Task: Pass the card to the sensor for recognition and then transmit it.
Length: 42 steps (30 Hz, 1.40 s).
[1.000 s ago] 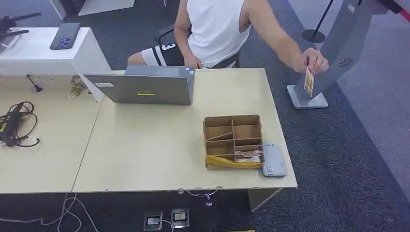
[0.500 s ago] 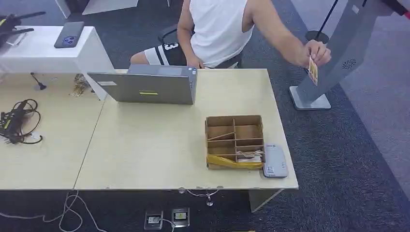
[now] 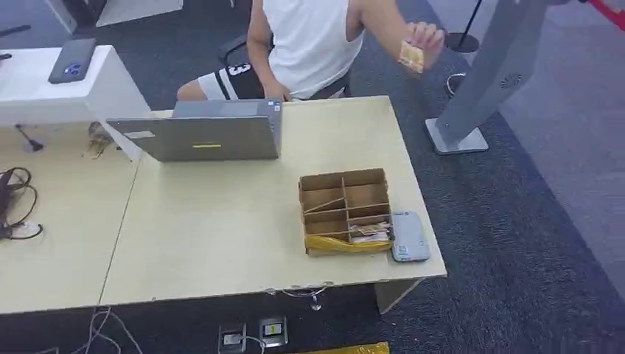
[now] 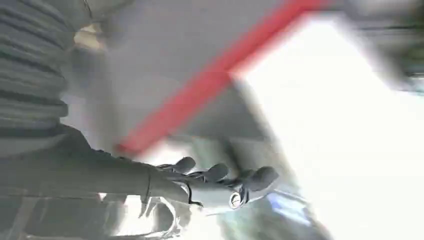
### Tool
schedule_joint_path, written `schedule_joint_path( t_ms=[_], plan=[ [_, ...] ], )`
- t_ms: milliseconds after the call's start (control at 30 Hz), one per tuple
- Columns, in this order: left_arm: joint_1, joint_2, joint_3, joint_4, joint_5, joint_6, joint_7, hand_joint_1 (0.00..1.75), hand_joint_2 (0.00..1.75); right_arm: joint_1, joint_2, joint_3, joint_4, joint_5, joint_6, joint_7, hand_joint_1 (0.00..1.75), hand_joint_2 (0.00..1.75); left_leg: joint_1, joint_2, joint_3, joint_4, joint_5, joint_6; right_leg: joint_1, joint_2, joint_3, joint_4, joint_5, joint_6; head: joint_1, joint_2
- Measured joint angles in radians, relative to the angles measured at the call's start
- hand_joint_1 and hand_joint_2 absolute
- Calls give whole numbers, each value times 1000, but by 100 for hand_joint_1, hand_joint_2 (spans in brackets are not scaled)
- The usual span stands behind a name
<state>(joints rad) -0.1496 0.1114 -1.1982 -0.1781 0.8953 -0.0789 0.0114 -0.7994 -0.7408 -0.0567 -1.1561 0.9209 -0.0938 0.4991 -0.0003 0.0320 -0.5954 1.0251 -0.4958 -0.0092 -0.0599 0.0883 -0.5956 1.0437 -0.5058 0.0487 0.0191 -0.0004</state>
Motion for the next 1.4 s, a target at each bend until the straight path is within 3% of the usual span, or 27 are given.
schedule_joint_path(
  t_ms=[33,133,267,400,600,833,1400],
  plan=[
    [-9,-1,0,0,-2,0,0,0,175,14,1,55,-56,0,-2,-26,0,175,4,-4,6,0,-1,0,5,-4,7,-1,-2,-2,-2,0],
    [-16,-6,-1,0,-2,0,0,0,175,67,-3,195,-223,-5,-4,-49,0,175,6,-40,17,2,14,0,6,-42,12,-2,-5,-1,-2,0],
    [0,-4,-1,1,-1,1,0,0,175,60,-3,352,-377,9,41,-81,0,175,11,-71,5,2,23,-2,11,-73,11,-1,-5,-2,0,0],
    [-1,-7,-1,1,-1,0,0,0,175,31,34,542,-425,23,74,-92,0,175,13,-75,4,1,24,-4,13,-76,12,-1,-6,-3,0,0],
    [0,-10,-1,1,-1,-1,0,0,175,-15,91,773,-419,-24,32,-80,0,175,14,-76,4,1,25,-5,14,-77,12,-1,-5,-4,-2,0],
    [2,-10,-1,1,-1,-1,0,0,175,-39,106,894,-408,-52,16,-61,0,175,14,-75,4,1,25,-5,14,-76,12,-2,-5,-4,-1,0],
    [4,-10,-2,1,-16,-1,-18,0,175,-52,122,1004,-371,-95,-8,-54,0,175,14,-75,4,1,25,-5,14,-76,11,-2,-5,-4,-1,0]
  ],
)
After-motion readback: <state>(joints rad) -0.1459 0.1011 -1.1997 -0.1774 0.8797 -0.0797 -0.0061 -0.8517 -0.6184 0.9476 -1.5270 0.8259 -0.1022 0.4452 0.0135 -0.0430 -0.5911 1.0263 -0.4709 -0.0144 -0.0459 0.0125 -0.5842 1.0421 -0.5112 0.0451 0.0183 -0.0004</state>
